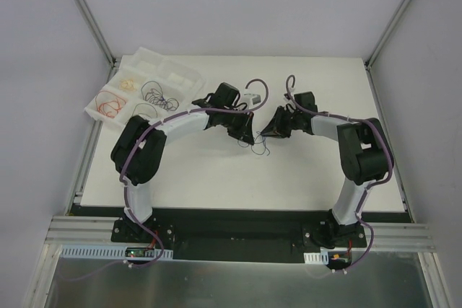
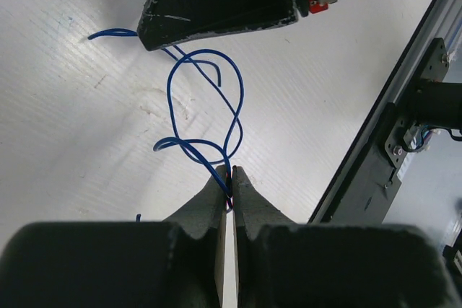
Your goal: Untangle the cables
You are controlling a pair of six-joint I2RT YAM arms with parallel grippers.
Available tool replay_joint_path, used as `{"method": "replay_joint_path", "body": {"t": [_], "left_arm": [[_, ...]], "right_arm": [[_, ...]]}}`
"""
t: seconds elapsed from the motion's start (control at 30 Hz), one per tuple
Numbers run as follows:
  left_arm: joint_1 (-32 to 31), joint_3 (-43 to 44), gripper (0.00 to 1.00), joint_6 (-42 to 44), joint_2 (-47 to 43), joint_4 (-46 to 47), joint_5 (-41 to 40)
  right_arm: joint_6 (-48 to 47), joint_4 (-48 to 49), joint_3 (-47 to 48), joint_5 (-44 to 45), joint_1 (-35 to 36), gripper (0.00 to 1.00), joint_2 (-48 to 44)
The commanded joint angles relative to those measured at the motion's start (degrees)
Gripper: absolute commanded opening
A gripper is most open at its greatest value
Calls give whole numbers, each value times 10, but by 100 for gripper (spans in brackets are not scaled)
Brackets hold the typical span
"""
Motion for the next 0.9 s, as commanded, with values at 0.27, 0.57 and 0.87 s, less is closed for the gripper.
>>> {"method": "replay_joint_path", "body": {"t": [0.27,0.57,0.87], "left_arm": [[17,-24,0,26,-99,-34,-7],[93,-122,0,20,-255,-45,-60],[157,-176,0,51,-418,-82,-155]], "right_arm": [[-3,-9,7,24,-2,1,-11],[22,15,-48,130,-5,0,-68],[35,20,-69,175,-6,0,-91]]}}
